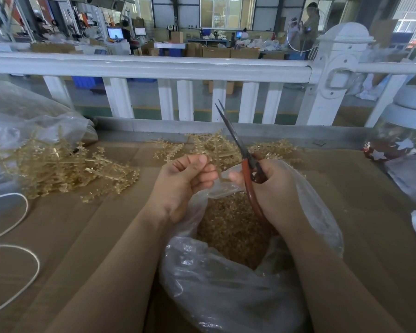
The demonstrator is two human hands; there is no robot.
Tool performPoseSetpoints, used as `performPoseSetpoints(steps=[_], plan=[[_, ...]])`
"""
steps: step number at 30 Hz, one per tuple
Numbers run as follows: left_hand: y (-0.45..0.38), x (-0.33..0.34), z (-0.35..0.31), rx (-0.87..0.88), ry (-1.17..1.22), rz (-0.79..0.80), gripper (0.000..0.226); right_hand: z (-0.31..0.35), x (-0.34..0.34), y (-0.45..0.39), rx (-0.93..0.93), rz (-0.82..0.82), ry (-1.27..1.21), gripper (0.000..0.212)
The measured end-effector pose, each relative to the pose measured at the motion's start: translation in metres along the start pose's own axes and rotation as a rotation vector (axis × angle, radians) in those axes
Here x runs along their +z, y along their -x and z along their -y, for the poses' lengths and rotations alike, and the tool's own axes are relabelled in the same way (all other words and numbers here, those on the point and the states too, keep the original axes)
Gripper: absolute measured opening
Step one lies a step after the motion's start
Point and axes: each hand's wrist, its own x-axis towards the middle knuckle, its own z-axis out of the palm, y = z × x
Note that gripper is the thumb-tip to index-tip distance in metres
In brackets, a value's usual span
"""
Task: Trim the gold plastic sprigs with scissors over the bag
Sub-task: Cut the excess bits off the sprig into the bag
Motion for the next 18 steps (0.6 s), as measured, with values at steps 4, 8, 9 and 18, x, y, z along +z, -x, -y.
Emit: performPoseSetpoints(steps=[4,8,9,18], plan=[[-0.001,-0.001,0.001,0.02,0.023,-0.028,0.011,0.0,0.002,0.0,-0.078,-0.011,0.081,0.054],[-0.003,-0.003,0.001,0.032,0.106,-0.043,0.008,0.0,0.004,0.001,-0.046,-0.015,0.029,0.05],[-0.004,-0.004,0.001,0.029,0.139,-0.061,0.01,0.0,0.003,0.002,-0.042,-0.021,-0.001,0.047],[-0.006,-0.008,0.0,0.032,0.235,-0.16,0.019,-0.008,-0.001,0.0,-0.082,0.033,0.108,0.037]])
